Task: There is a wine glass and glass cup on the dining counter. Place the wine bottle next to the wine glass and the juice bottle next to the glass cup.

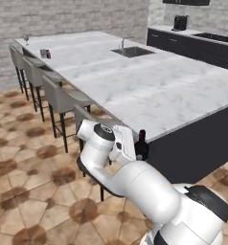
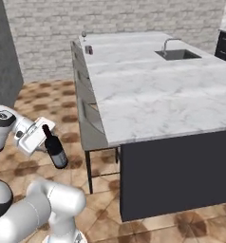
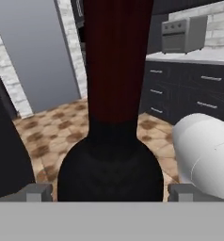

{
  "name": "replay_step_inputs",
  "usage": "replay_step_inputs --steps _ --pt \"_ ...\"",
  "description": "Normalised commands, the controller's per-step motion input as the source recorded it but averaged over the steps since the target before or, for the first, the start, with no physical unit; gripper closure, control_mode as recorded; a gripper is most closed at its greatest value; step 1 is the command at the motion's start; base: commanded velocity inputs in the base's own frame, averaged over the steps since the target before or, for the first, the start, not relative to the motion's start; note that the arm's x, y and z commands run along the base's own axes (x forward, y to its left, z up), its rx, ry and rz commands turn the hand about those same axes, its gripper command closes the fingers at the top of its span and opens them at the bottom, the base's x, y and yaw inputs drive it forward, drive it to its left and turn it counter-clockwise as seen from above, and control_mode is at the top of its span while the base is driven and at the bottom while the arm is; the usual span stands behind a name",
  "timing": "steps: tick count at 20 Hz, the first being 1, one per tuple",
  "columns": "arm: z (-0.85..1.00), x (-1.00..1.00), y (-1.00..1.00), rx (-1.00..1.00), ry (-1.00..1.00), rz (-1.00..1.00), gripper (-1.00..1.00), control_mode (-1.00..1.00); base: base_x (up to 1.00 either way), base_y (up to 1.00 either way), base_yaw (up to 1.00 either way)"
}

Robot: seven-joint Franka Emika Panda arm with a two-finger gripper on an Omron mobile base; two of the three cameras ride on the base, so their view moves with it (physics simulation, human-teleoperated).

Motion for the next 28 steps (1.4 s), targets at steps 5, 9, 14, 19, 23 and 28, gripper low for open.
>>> replay_step_inputs --steps 5,9,14,19,23,28 --pt "0.0 0.0 0.0 0.0 0.0 0.0 1.0 1.0 0.54 0.8 0.0" --pt "0.0 0.0 0.0 0.0 0.0 0.0 1.0 1.0 0.59 0.75 0.0" --pt "0.0 0.0 0.0 0.0 0.0 0.0 1.0 1.0 0.68 0.67 0.0" --pt "0.0 0.0 0.0 0.0 0.0 0.0 1.0 1.0 0.74 0.61 0.0" --pt "0.0 0.0 0.0 0.0 0.0 0.0 1.0 1.0 0.77 0.58 0.0" --pt "0.0 0.0 0.0 0.0 0.0 0.0 1.0 1.0 0.79 0.57 0.0"
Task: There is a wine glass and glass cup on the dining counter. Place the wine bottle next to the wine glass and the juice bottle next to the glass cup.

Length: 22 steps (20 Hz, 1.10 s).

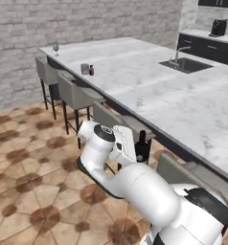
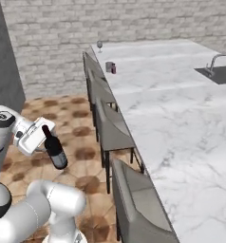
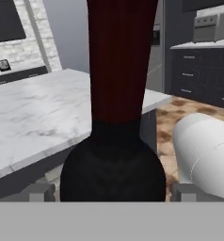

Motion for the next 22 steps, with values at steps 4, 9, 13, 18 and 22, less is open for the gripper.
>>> replay_step_inputs --steps 4,9,13,18,22 --pt "0.0 0.0 0.0 0.0 0.0 0.0 1.0 1.0 0.78 0.58 0.0" --pt "0.0 0.0 0.0 0.0 0.0 0.0 1.0 1.0 0.78 0.58 0.0" --pt "0.0 0.0 0.0 0.0 0.0 0.0 1.0 1.0 0.78 0.58 0.0" --pt "0.0 0.0 0.0 0.0 0.0 0.0 1.0 1.0 0.78 0.58 0.0" --pt "0.0 0.0 0.0 0.0 0.0 0.0 1.0 1.0 0.78 0.58 0.0"
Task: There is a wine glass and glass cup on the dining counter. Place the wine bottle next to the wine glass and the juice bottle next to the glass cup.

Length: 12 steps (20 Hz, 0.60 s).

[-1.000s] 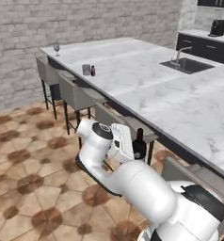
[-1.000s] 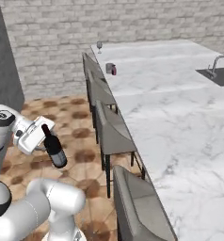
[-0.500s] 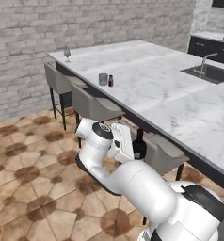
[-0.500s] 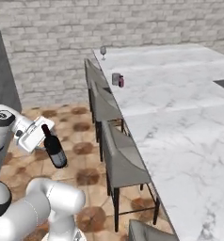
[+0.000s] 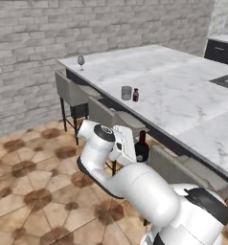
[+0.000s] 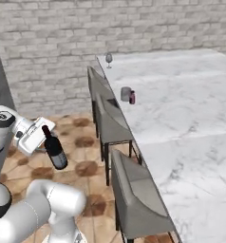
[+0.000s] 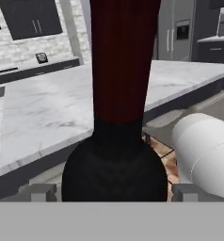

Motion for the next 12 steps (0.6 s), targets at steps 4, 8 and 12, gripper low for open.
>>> replay_step_inputs --steps 4,8,12 --pt "0.0 0.0 0.0 0.0 0.0 0.0 1.0 1.0 0.8 0.57 0.0" --pt "0.0 0.0 0.0 0.0 0.0 0.0 1.0 1.0 0.81 0.57 0.0" --pt "0.0 0.0 0.0 0.0 0.0 0.0 1.0 1.0 0.81 0.56 0.0"
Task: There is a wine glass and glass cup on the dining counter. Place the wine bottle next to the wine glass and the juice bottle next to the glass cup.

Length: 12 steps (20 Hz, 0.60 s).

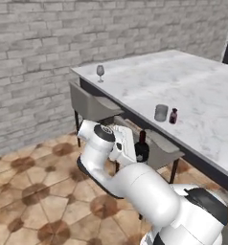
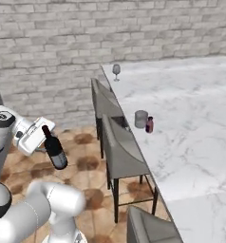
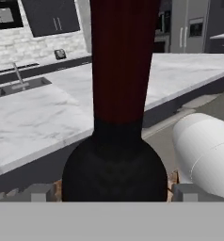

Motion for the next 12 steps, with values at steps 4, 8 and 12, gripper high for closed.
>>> replay_step_inputs --steps 4,8,12 --pt "0.0 0.0 0.0 0.0 0.0 0.0 1.0 1.0 0.83 0.53 0.0" --pt "0.0 0.0 0.0 0.0 0.0 0.0 1.0 1.0 0.85 0.49 -0.02" --pt "0.0 0.0 0.0 0.0 0.0 0.0 1.0 1.0 0.86 0.46 -0.05"
